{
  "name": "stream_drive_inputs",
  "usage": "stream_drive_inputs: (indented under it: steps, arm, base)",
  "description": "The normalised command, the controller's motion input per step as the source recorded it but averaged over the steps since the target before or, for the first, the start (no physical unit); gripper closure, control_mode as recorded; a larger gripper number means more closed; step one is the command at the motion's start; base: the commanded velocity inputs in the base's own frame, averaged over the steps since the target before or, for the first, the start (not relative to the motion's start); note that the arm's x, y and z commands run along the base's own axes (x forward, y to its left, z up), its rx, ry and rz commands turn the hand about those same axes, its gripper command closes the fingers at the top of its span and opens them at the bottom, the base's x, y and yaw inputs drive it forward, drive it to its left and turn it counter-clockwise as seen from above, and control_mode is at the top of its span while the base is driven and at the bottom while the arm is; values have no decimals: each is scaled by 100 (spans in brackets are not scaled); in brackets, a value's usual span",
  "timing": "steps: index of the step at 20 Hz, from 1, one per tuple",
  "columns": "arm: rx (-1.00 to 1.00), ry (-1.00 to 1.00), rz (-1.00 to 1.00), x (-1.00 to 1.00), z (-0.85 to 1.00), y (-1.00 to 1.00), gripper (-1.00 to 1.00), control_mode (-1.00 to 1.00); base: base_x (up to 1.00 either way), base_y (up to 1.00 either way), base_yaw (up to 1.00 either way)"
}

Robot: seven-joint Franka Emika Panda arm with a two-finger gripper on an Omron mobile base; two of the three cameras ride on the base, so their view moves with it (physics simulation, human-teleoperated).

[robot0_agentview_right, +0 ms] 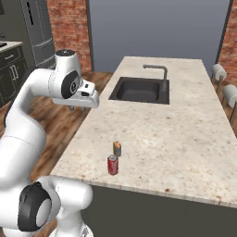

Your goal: Pick the boxed drink, can from the counter and place them in the open cabinet.

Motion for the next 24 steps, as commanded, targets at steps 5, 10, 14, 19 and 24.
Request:
stream_drive_inputs:
  steps: [5, 10, 14, 19, 24]
  arm:
    - [0, -1, 0, -10, -4, -7, -100, -100]
    - [7, -8, 0, -53, -16, -51, -100, -100]
    - [9, -11, 0, -60, -24, -62, -100, -100]
    - [11, -8, 0, -56, -32, -71, -100, -100]
    - [9, -3, 0, -36, -34, -54, -100, -100]
  base:
    - [0, 0, 0]
    - [0, 0, 0]
    - [0, 0, 0]
    - [0, 0, 0]
    - [0, 0, 0]
